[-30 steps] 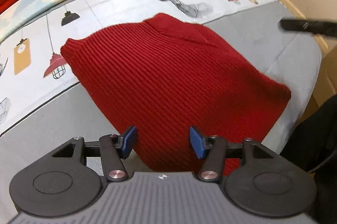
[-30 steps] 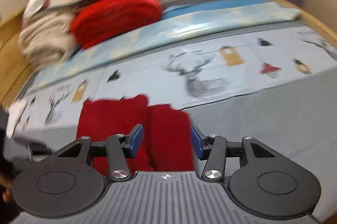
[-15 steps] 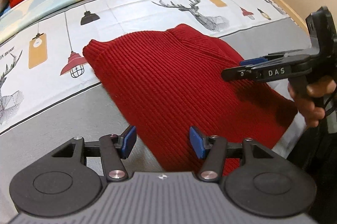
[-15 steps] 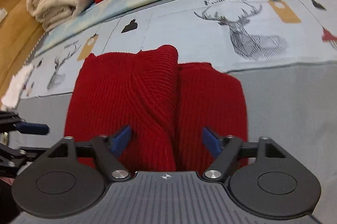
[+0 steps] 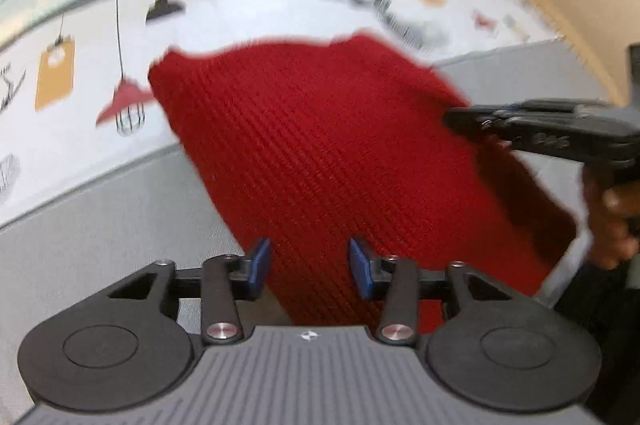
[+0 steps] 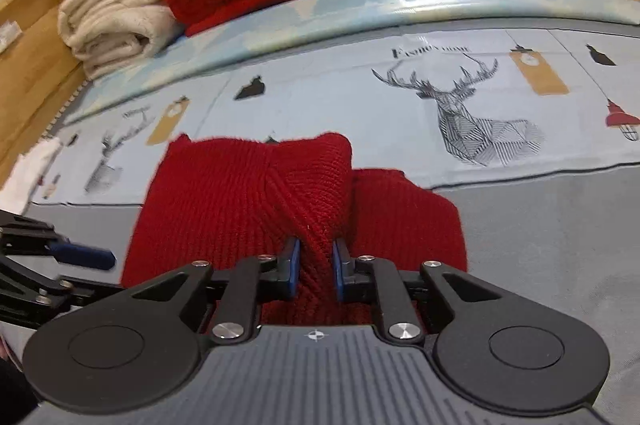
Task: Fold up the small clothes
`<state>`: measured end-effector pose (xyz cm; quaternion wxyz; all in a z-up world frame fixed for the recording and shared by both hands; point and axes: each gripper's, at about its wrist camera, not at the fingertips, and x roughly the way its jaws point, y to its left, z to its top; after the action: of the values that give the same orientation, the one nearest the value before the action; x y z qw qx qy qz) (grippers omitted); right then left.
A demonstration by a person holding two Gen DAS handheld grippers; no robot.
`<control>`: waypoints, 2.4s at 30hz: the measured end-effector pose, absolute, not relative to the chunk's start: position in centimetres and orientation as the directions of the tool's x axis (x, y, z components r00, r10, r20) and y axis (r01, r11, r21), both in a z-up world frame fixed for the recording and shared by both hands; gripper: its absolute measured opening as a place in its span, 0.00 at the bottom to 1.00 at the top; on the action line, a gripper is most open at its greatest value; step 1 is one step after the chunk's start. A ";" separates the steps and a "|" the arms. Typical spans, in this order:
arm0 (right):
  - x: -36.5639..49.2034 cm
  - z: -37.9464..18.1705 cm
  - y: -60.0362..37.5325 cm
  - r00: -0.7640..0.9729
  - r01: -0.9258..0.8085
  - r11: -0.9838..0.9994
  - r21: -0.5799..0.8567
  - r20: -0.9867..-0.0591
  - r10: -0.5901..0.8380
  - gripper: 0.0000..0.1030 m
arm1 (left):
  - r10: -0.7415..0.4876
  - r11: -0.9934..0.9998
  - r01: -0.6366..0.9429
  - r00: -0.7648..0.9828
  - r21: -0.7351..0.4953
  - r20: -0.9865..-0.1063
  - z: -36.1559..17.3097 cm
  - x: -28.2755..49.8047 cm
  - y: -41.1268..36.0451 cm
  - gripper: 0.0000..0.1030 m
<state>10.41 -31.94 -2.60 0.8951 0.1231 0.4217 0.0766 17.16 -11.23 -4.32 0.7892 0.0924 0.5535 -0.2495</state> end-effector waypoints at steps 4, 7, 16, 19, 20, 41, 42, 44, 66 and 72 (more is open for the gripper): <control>10.1 -2.9 -31.9 0.610 -0.045 0.969 0.244 -0.761 0.220 0.34 | -0.292 0.867 0.480 0.277 -0.132 -0.915 -3.9 17.1 -11.2 0.47; 8.6 -1.7 -32.3 0.645 -0.052 0.973 0.225 -0.737 0.204 0.44 | -0.321 0.865 0.482 0.315 -0.140 -0.893 -2.6 16.6 -10.6 0.47; 3.9 -2.8 -32.1 0.517 -0.187 0.972 0.145 -0.827 0.223 0.49 | -0.324 0.801 0.579 0.200 -0.155 -0.925 -3.2 14.2 -11.3 0.58; 3.5 -4.3 -32.4 0.468 -0.161 0.979 0.122 -0.864 0.185 0.63 | -0.269 0.805 0.583 0.197 -0.108 -0.943 -4.0 13.8 -11.9 0.71; 3.6 -3.9 -32.8 0.480 -0.143 0.979 0.147 -0.854 0.199 0.63 | -0.276 0.813 0.572 0.207 -0.113 -0.939 -3.7 13.9 -11.8 0.71; 8.7 -7.8 -38.4 0.463 0.265 0.864 0.428 -0.842 0.275 0.85 | -0.388 0.920 0.138 0.193 -0.366 -0.901 -7.4 19.2 -7.2 1.00; 8.9 -7.9 -38.4 0.461 0.263 0.863 0.432 -0.842 0.281 0.86 | -0.390 0.920 0.131 0.184 -0.370 -0.902 -7.8 19.5 -7.2 1.00; 9.3 -8.1 -38.3 0.456 0.259 0.852 0.454 -0.835 0.307 0.83 | -0.411 0.911 0.121 0.171 -0.395 -0.895 -8.4 19.9 -7.2 1.00; 13.6 -4.7 -28.5 0.536 0.041 0.831 0.555 -0.714 0.451 0.32 | -0.345 0.934 0.066 0.412 -0.350 -0.843 -3.3 21.8 3.0 0.27; 13.3 -4.7 -28.0 0.521 0.072 0.882 0.467 -0.771 0.366 0.33 | -0.345 0.936 0.107 0.471 -0.336 -0.812 -0.6 20.5 4.4 0.30</control>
<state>13.32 -28.04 -4.69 0.8421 0.2271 0.4814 0.0874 20.54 4.38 -0.61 0.8491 -0.1198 0.4970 -0.1330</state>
